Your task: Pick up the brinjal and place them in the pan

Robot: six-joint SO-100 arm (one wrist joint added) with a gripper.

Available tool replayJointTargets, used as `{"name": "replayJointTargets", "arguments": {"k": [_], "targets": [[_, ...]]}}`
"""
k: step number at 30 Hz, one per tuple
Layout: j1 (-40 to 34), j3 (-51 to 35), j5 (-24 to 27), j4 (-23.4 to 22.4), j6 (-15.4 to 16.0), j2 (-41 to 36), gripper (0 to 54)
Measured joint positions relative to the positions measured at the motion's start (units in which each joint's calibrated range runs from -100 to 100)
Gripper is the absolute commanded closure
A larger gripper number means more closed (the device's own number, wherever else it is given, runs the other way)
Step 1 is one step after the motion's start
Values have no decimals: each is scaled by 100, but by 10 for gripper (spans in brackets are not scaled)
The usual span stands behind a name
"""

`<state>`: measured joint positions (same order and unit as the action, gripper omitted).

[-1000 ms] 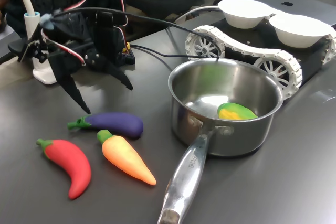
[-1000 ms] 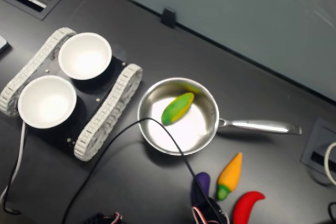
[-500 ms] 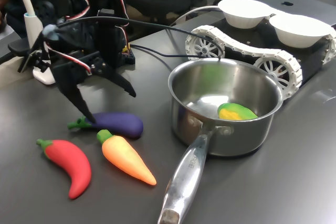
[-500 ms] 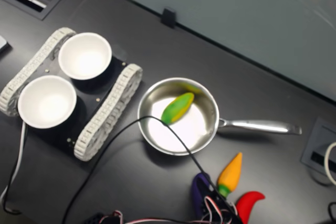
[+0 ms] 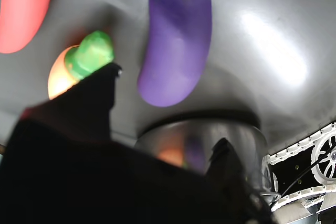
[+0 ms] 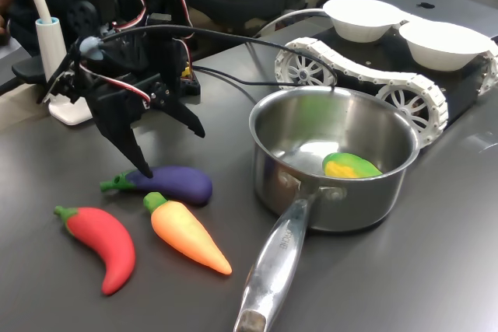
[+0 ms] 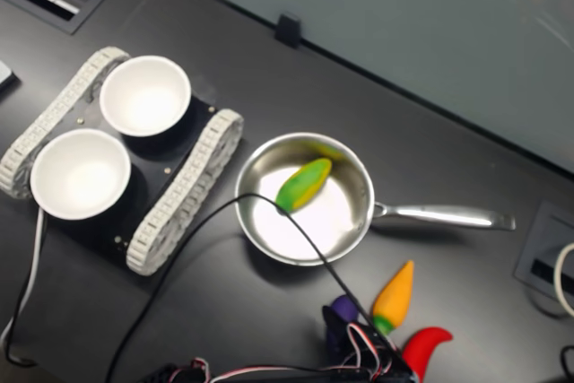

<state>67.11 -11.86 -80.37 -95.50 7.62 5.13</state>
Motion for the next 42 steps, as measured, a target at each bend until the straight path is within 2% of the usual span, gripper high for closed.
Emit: {"name": "replayJointTargets", "arguments": {"k": [7, 23, 29, 36, 42], "targets": [[0, 81, -98, 0, -28, 0, 143], [0, 299, -513, 51, -542, 0, 144], [-11, 606, -640, 323, -725, 0, 147], [-319, 842, -645, 714, -771, 0, 153], [-374, 842, -645, 858, -863, 0, 162]]}}
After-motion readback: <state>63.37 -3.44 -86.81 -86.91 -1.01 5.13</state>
